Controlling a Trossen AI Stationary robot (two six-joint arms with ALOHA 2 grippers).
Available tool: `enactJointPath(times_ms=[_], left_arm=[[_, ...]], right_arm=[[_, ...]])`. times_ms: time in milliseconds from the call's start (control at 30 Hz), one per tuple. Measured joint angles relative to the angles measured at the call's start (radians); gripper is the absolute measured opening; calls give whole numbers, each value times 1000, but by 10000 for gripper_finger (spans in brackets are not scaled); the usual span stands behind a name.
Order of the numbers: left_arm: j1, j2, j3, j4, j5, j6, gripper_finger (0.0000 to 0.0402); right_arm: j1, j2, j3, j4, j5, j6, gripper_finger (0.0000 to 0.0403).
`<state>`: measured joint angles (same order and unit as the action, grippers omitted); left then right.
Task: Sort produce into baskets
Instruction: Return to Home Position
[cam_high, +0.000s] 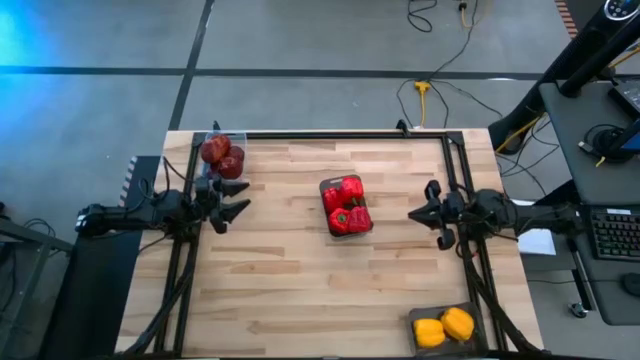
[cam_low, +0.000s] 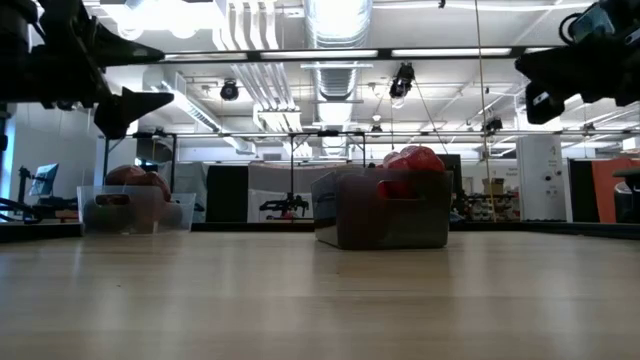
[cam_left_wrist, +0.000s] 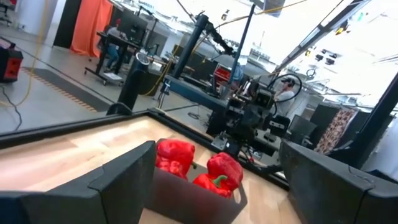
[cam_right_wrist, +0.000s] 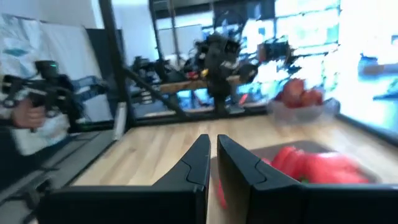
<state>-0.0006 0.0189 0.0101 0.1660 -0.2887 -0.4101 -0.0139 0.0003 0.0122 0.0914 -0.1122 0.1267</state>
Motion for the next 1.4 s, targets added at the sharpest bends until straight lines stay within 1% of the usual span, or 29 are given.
enactJointPath(times_ms=[100,267,333,500,700,833,1000,1067,1133,1300,1400], left_arm=[[0,1,0,-19,0,-1,323],[0,16,0,-38,-19,8,323],[0,22,0,-64,-22,8,323],[0,46,0,-102,-24,28,323],[0,71,0,-103,-25,135,323],[0,77,0,-103,-26,181,323],[2,61,21,-132,-27,164,323],[2,46,34,-119,-22,154,323],[1,31,36,-117,-9,142,323],[-1,7,28,-99,101,102,323],[-1,5,27,-97,113,119,323]], right_arm=[[0,3,0,-21,70,-47,22],[0,34,0,-49,265,-45,22],[0,51,1,-46,290,-40,22],[0,75,1,-47,295,-49,22],[0,87,1,-48,295,-49,22],[0,88,1,-48,295,-49,22],[0,88,1,-49,295,-49,22],[0,88,1,-49,295,-49,22],[0,88,1,-49,295,-49,22],[0,88,1,-50,295,-49,22],[0,88,1,-50,295,-49,22]])
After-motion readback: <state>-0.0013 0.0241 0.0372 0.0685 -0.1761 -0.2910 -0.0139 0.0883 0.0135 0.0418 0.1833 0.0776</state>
